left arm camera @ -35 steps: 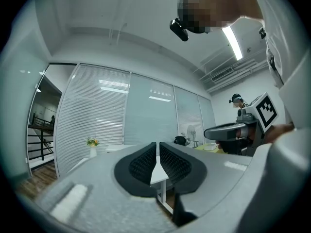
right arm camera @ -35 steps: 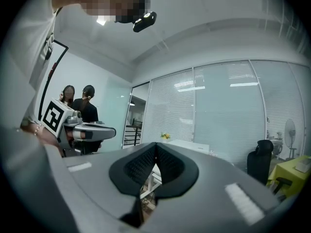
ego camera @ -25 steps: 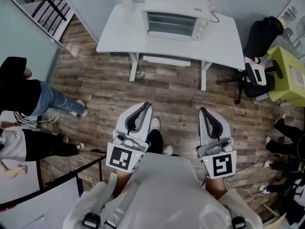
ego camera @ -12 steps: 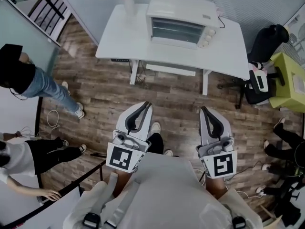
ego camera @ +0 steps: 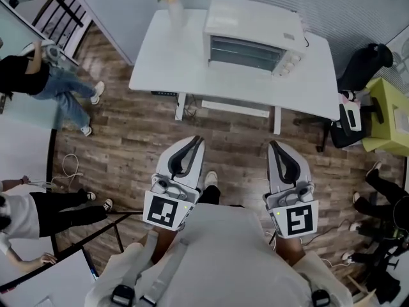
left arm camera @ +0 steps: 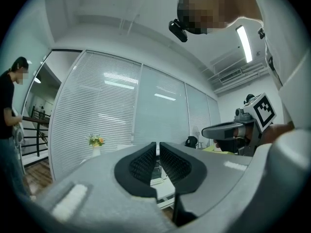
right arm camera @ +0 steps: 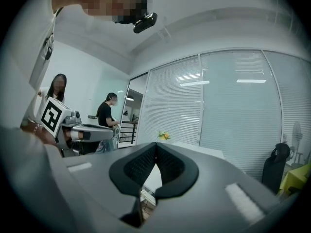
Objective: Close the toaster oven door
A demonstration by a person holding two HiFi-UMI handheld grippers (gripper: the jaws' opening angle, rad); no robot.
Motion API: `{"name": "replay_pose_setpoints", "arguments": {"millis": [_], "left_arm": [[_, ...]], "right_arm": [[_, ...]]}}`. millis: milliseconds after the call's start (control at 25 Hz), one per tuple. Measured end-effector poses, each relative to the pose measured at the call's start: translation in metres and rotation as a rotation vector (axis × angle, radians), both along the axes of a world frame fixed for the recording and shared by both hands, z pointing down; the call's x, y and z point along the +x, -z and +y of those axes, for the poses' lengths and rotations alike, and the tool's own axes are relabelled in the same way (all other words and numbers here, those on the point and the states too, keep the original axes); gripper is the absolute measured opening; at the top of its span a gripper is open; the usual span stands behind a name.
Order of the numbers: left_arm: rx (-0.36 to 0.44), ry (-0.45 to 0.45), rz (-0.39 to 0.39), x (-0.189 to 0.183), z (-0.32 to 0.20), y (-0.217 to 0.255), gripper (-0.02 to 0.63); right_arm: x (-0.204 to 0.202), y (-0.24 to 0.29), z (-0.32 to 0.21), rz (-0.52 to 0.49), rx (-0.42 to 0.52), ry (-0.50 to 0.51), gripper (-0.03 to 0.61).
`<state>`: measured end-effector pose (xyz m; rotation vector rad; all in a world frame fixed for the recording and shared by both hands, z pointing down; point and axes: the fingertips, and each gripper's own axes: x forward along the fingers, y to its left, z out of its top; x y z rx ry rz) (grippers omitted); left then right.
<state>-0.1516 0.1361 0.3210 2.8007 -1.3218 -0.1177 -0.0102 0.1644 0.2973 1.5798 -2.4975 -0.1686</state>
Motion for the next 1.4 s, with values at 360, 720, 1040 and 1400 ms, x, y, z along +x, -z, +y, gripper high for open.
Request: {"name": "replay_pose_setpoints", "arguments": {"millis": [360, 720, 1040, 1400], "left_arm": [[-0.016, -0.011, 0.007, -0.011, -0.035, -0.008, 0.025], [-0.01, -0.024, 0.007, -0.011, -0.055, -0.008, 0.025], [-0.003, -0.046, 0.009, 0.008, -0.075, -0.004, 0.025], [0.011, -0.063, -0.006, 0.042, -0.108, 0.002, 0.025]], "right_arm": [[-0.011, -0.006, -0.033, -0.003, -0.011, -0.012, 0.005], [-0.013, -0.008, -0.053, 0.008, -0.014, -0.02, 0.005], [0.004, -0.004, -0.07, 0.008, -0.001, -0.038, 0.005], [0.038, -0.002, -0.104, -0.003, 0.01, -0.044, 0.005]]}}
